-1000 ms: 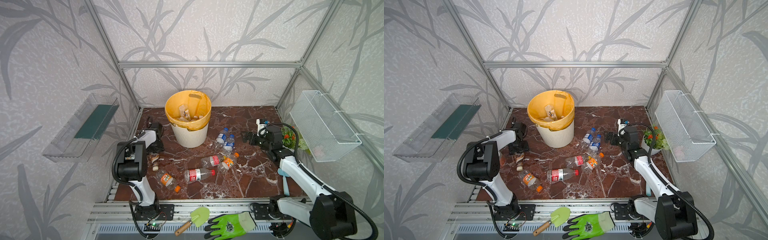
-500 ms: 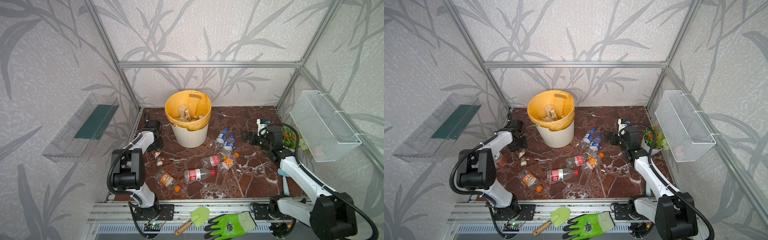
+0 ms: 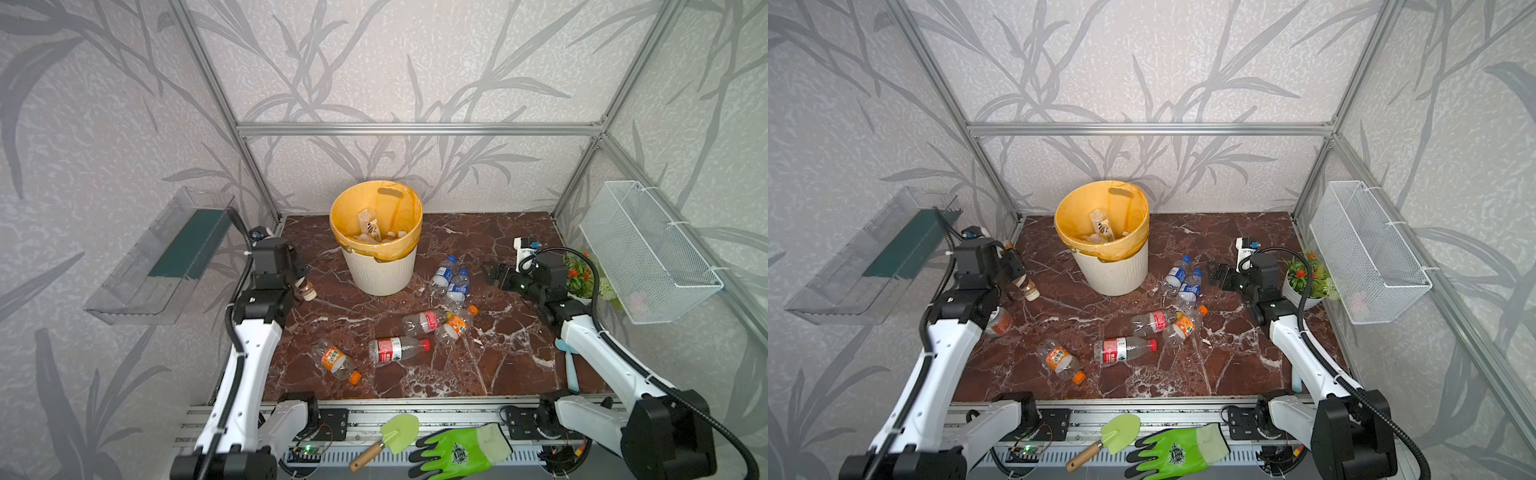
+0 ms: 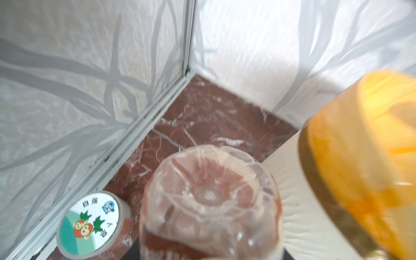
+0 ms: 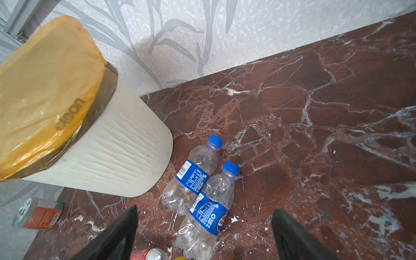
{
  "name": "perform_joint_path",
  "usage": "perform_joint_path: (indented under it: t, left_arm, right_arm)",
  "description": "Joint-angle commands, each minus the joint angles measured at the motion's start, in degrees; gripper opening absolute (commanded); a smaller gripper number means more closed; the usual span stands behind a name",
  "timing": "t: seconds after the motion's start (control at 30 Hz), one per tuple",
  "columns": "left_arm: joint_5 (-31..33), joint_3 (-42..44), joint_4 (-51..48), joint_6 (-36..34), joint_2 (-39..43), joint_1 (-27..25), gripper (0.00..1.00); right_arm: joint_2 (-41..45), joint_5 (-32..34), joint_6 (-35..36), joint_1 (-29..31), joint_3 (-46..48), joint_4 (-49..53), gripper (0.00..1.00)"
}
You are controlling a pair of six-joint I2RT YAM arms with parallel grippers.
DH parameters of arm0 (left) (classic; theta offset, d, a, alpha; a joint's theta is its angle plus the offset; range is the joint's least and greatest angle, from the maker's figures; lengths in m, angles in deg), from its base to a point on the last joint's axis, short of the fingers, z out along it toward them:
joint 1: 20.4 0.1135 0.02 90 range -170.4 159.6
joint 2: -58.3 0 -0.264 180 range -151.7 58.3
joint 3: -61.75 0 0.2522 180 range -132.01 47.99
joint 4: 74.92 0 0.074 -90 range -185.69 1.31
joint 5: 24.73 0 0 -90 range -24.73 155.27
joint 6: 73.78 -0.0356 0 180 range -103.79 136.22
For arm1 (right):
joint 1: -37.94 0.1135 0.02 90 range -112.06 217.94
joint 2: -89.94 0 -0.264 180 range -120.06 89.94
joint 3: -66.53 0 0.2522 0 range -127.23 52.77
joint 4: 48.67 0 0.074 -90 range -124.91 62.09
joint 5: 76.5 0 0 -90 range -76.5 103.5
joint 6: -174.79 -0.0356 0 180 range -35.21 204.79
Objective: Throw the plastic bottles in the bin
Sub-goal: 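Carry the coffee bottle over the bin and open the left gripper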
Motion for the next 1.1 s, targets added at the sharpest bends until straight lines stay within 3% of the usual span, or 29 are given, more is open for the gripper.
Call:
perform_joint_path:
  t: [0.0, 0.23, 0.4, 0.5, 0.63, 0.7, 0.77, 0.83, 0.9, 1.0, 1.07]
  left_arm:
    - [4.1, -0.6, 6.9, 1.0, 7.4, 0.1, 0.33]
    - [3.4, -6.5, 22.0, 0.4, 12.9, 0.0, 0.32]
    - [-3.1, -8.9, 29.9, 5.7, 6.5, -0.9, 0.30]
    - [-4.5, -9.9, 33.3, 6.4, 0.4, -5.7, 0.30]
    - [-3.3, -13.8, 34.8, 0.2, -9.5, -17.1, 0.31]
    - [-5.7, -19.0, 30.0, -1.0, -15.7, -19.8, 0.38]
    - [-4.2, -27.0, 18.9, -3.4, -22.7, -21.6, 0.62]
    - [0.6, -31.7, 11.6, -3.3, -25.8, -21.7, 0.75]
    - [3.0, -30.7, 13.2, -4.8, -24.2, -21.7, 0.97]
    - [3.8, -27.7, 20.3, -8.2, -19.0, -21.7, 0.99]
    - [3.5, -29.2, 19.2, -9.9, -16.8, -21.7, 0.99]
  right_arm:
    - [1.9, -0.5, -0.5, -0.2, -0.6, -1.3, 0.93]
    - [2.2, -1.1, -0.9, -0.2, -1.4, -1.0, 0.92]
    - [3.4, -1.2, -1.2, -0.2, -1.3, -0.6, 0.92]
    - [4.7, -1.0, -1.1, -0.2, -1.2, 0.3, 0.92]
    - [6.3, -0.8, -1.2, -0.1, -0.9, 1.5, 0.92]
    - [6.9, -0.7, -1.4, -0.1, -0.7, 1.9, 0.92]
    - [7.6, -0.7, -1.5, 0.0, -0.6, 2.5, 0.91]
    - [8.6, -0.3, -1.1, -0.1, -0.8, 3.5, 0.91]
    - [9.8, 0.6, 0.0, -0.1, -1.0, 5.0, 0.91]
    - [10.9, 2.0, 1.7, -0.1, -1.6, 7.3, 0.92]
    - [10.8, 2.0, 1.8, -0.1, -1.7, 7.4, 0.92]
